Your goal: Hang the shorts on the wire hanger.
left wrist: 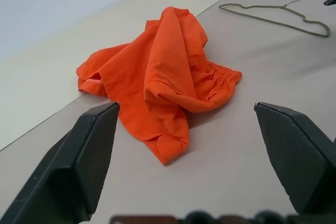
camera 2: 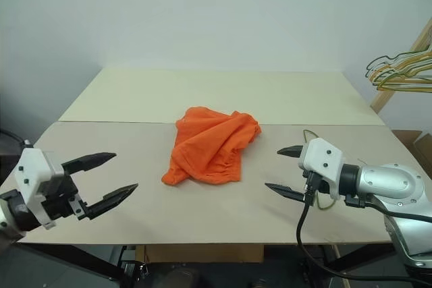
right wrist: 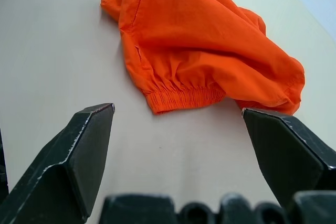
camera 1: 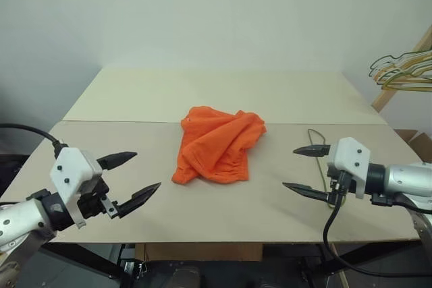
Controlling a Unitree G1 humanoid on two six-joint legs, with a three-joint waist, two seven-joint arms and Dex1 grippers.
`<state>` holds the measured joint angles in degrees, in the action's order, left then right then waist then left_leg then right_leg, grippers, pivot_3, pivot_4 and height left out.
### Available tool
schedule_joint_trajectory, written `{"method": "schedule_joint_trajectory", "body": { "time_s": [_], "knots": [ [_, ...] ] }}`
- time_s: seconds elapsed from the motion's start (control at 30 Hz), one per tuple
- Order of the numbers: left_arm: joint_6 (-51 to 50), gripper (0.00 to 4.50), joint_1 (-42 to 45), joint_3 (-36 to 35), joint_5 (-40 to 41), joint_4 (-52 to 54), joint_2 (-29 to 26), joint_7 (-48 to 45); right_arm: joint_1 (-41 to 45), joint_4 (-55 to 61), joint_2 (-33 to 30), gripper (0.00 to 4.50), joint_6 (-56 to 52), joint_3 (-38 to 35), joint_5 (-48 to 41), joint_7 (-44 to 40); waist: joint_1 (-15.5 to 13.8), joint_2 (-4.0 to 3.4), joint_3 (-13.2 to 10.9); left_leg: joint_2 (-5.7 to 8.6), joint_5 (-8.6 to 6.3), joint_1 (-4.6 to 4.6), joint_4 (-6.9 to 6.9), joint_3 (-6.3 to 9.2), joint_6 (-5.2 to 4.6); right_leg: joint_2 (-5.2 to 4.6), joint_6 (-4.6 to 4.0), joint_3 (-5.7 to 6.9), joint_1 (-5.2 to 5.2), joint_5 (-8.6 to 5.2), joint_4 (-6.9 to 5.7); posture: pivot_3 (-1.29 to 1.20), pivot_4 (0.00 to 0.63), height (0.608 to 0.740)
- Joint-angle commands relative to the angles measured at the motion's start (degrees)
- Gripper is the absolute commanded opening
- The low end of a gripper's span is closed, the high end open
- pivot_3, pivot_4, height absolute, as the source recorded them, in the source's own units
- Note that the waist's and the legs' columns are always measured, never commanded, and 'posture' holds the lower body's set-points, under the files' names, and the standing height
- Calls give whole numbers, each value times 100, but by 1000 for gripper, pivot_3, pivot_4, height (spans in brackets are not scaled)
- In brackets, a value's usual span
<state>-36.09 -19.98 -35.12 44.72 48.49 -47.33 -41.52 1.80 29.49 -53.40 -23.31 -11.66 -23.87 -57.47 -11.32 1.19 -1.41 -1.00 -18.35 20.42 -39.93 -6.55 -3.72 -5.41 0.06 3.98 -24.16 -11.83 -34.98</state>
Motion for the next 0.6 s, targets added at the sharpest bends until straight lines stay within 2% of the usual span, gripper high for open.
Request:
{"method": "schedule_joint_trajectory", "body": {
  "time_s": [0.03, 0.27, 0.4, 0.5, 0.6],
  "knots": [
    [113, 4486, 124, -107, 19, 48, -10, 65, 30, 140, -99, 4500, -1, -223, -108, -21, -1, 0, 0, 0, 0, 0, 0, 0, 0, 0, 0, 0, 0, 0, 0, 238, 0, 740],
    [106, 4486, 181, -83, 35, 37, -70, -33, 49, 192, -53, 4500, 25, -150, -92, 21, 2, 0, 0, 1, 0, 0, -1, 0, 1, 0, 0, 0, 0, 0, 0, 246, 0, 740],
    [117, 4486, 148, -89, 69, 82, -39, -58, 130, 334, 58, 4500, -10, 154, 12, 170, 7, 0, 0, 0, -1, 0, 0, 0, 3, 1, 0, 0, 0, -1, 0, 250, 0, 740],
    [133, 4486, 192, -65, 86, 55, -58, -94, 317, 394, 126, 4500, -24, 664, 375, 379, 29, -1, 0, 0, -1, -2, -1, 0, 4, 1, 0, -1, 1, -1, -2, 234, 0, 740],
    [103, 4486, 248, -16, 124, 39, -27, -38, 688, 203, 251, 4500, -10, 1621, 1279, 732, 99, 0, 1, 0, 0, -4, -1, 0, 7, 0, 0, 0, 2, -2, -3, 216, 0, 740]
  ]
}}
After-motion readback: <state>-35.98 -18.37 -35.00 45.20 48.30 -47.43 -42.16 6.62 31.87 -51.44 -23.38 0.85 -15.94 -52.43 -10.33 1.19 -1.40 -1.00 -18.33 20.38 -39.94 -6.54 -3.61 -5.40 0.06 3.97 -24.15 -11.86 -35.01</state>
